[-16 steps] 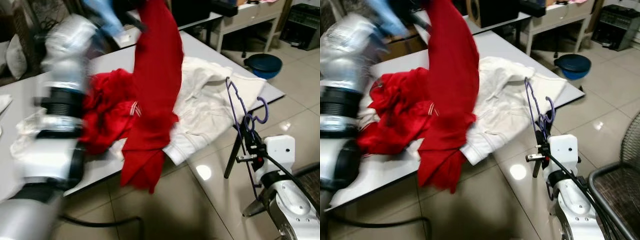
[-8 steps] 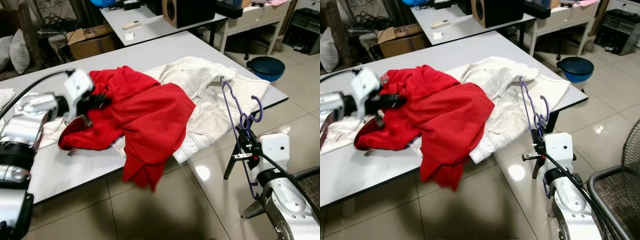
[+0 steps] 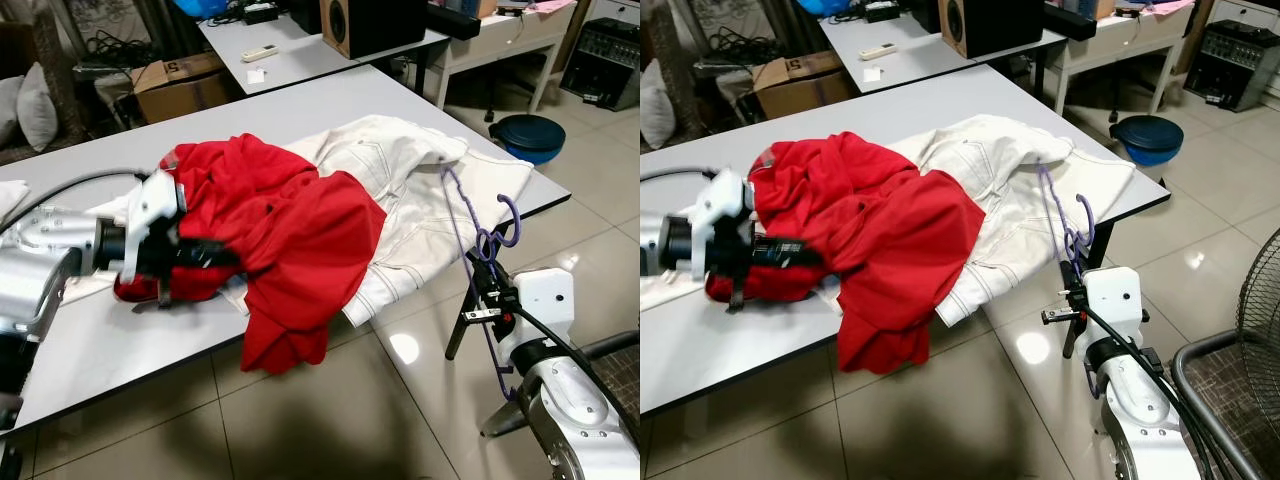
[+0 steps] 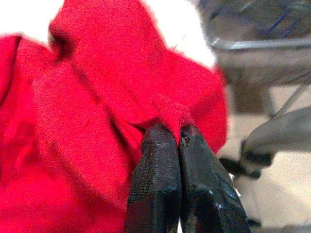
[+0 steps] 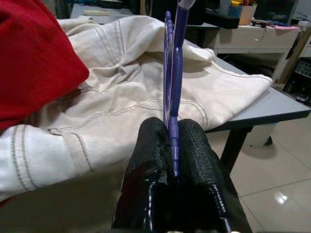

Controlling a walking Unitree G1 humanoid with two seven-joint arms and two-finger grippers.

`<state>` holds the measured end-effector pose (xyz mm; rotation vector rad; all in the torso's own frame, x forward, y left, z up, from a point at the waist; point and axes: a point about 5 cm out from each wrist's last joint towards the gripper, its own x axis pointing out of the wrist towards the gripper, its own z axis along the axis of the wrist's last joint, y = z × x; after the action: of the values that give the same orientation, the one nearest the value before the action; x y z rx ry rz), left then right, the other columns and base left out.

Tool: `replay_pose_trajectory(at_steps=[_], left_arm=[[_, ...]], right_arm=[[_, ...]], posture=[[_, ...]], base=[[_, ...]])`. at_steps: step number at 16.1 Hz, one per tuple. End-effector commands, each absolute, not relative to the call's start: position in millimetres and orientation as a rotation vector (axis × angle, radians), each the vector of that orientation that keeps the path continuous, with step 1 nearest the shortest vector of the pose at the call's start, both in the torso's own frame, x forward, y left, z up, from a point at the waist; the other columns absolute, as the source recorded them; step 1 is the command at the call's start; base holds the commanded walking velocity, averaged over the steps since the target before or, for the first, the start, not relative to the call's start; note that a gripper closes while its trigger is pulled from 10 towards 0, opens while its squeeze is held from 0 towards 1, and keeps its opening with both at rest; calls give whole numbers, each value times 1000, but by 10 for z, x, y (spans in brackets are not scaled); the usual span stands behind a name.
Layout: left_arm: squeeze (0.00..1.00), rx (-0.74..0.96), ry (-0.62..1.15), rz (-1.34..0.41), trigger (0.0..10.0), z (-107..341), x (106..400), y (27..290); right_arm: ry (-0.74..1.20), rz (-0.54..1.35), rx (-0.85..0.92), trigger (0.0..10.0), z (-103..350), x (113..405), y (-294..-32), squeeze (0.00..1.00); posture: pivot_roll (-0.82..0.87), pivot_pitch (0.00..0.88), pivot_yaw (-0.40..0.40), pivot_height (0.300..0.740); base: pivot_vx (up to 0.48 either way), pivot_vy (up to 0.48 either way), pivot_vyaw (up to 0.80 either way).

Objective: Hang hanger

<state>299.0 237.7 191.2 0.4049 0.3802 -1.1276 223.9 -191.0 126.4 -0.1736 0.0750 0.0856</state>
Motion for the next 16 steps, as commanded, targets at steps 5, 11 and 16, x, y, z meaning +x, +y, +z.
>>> replay_pose_trajectory(at_steps=[5, 11, 16], left_arm=[[1000, 583, 394, -782, 10000, 1843, 3115, 2676], [1000, 309, 124, -760, 10000, 2247, 3197, 2645], [1000, 292, 101, -755, 10000, 2302, 3196, 2684]], right_arm=[[61, 103, -169, 10000, 1266, 2250, -1866, 0], [61, 101, -165, 10000, 1264, 2251, -1861, 0], [58, 96, -161, 10000, 1264, 2252, -1861, 0]], posture=[[-125, 0, 127, 740], [-120, 0, 131, 740], [-122, 0, 136, 740]], base=[[0, 0, 0], [0, 0, 0], [0, 0, 0]])
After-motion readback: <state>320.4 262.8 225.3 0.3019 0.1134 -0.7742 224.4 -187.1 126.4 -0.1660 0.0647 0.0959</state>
